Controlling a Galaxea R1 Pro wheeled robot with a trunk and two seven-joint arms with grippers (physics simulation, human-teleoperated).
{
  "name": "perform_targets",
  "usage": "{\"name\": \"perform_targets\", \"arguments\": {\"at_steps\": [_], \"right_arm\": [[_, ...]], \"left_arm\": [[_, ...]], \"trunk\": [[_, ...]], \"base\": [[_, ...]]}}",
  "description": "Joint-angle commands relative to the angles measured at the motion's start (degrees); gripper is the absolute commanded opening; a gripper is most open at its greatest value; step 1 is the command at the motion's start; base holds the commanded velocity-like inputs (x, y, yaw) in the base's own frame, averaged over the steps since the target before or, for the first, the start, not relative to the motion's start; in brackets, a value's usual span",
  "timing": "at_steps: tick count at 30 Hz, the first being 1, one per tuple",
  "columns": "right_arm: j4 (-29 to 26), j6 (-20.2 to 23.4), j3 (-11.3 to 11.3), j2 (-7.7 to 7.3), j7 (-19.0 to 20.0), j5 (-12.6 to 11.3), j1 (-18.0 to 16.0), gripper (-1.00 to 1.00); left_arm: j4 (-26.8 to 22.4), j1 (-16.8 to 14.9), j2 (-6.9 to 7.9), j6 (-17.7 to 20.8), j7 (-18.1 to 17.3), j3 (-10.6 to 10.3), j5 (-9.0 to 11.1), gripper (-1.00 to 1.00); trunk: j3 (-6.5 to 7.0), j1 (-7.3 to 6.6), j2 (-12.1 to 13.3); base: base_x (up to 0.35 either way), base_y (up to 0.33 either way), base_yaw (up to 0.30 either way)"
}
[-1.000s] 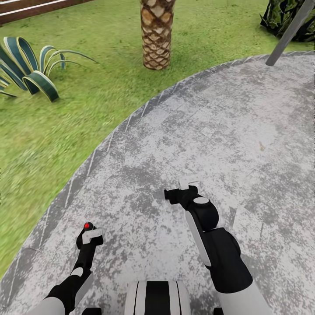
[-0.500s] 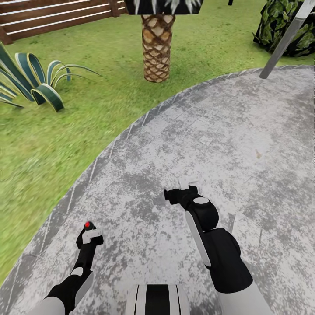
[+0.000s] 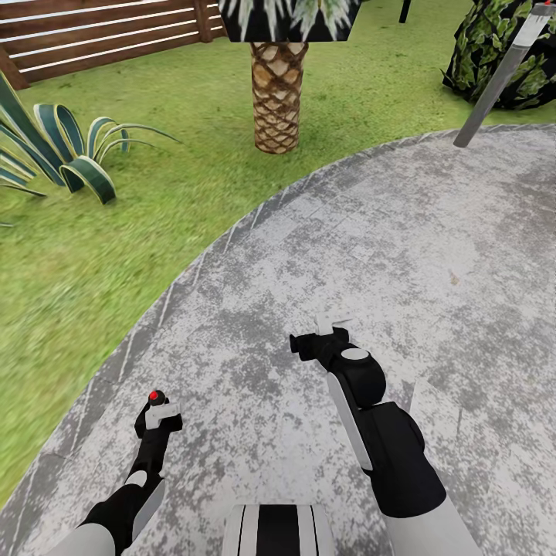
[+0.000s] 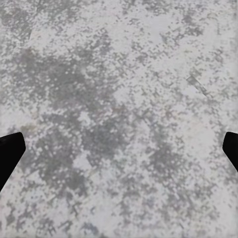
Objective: Pick up the pesticide atomizer in the garden and spray insectifuge to fully cover both potted plants in the garden.
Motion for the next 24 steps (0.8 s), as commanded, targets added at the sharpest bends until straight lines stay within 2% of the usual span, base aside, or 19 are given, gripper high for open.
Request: {"name": "perform_targets", "arguments": {"at_steps": [1, 4, 24], "right_arm": [[-0.04, 0.28, 0.06, 0.01, -0.22, -0.02, -0.04, 1.00], [-0.01, 0.35, 0.04, 0.01, -0.22, 0.07, -0.04, 1.00], [0.05, 0.55, 0.06, 0.01, -0.22, 0.15, -0.04, 1.00]], "left_arm": [[0.01, -0.03, 0.06, -0.19, 0.26, -0.50, 0.47, -1.00], [0.00, -0.03, 0.06, -0.19, 0.29, -0.51, 0.49, -1.00], [-0.25, -0.03, -0.14, -0.19, 0.48, -0.51, 0.49, -1.00]], "trunk": [[-0.03, -0.01, -0.01], [-0.03, -0.01, -0.01], [4.40, -0.53, 0.25]], "base": [[0.000, 0.000, 0.000], [0.000, 0.000, 0.000], [0.000, 0.000, 0.000]]}}
